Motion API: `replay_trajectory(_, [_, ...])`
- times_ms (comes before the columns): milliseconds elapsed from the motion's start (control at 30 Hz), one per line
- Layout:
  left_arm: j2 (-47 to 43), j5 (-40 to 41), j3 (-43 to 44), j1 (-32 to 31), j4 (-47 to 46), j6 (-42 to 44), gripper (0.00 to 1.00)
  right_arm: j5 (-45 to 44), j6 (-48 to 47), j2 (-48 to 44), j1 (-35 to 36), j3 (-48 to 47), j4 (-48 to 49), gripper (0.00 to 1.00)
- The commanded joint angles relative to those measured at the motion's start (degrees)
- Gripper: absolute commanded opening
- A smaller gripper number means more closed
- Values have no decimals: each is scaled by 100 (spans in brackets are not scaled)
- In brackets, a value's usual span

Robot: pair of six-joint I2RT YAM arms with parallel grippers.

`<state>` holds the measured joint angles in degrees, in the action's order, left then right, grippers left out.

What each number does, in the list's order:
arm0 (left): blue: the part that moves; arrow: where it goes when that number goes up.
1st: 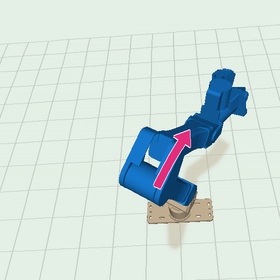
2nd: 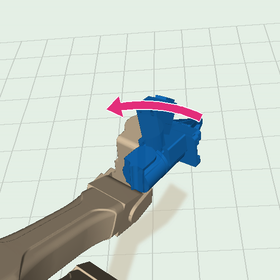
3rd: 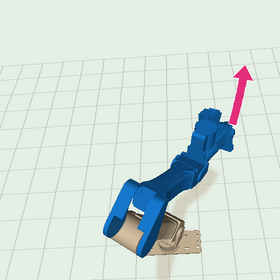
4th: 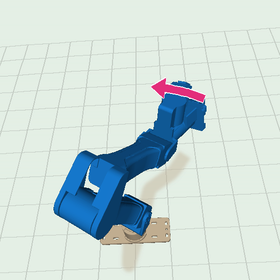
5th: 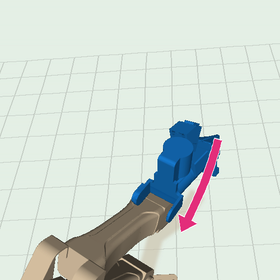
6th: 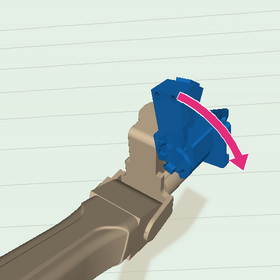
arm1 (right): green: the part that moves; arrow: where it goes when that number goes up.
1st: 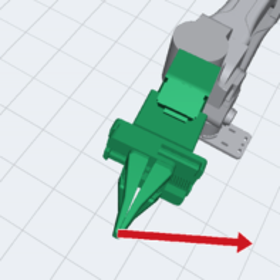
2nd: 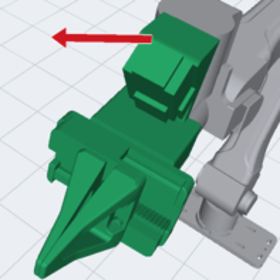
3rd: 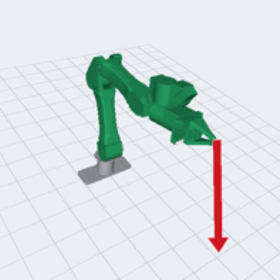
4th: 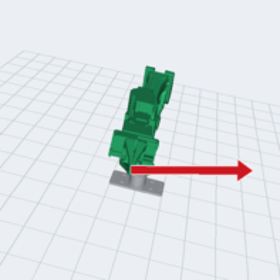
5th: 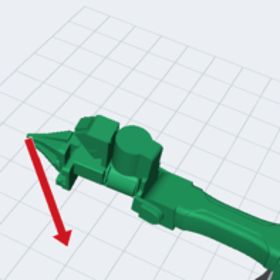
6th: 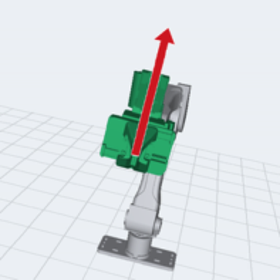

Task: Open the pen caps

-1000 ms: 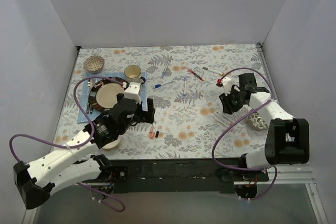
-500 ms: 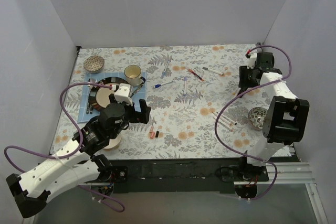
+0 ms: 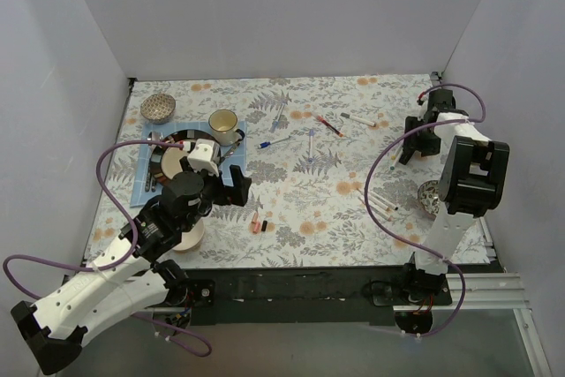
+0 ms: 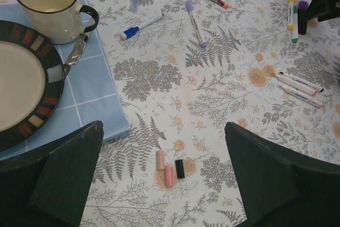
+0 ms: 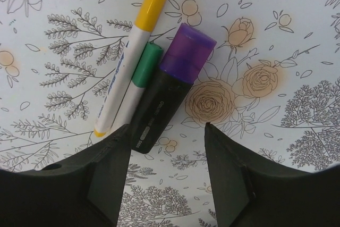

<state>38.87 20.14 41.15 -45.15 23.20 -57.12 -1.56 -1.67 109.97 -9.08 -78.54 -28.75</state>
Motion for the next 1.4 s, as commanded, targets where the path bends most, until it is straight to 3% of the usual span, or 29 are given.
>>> replay_trajectory(0, [-55,-116,-28,67,-105,105,98,33,88,68,-67,-240,-87,63])
replay_trajectory(533, [-20,-204,-28,181,-114,114,98,112,88,481,-76,-275,-104,63])
replay_trajectory(733, [-20,-204,-28,199,-123,114,98,-239,-17,516,-76,-205,-60,59])
replay_trajectory(1133, [-11,-300,-28,225,-132,105,98,68,-263,631,-287,-56,-60,26])
replay_trajectory(1200, [-11,-370,-28,243,-140,79,98,269,-307,561,-313,-65,-52,14])
replay_trajectory(1367, [-38,-818,-37,269,-228,-88,98,516,-404,-228,-410,128,247,1])
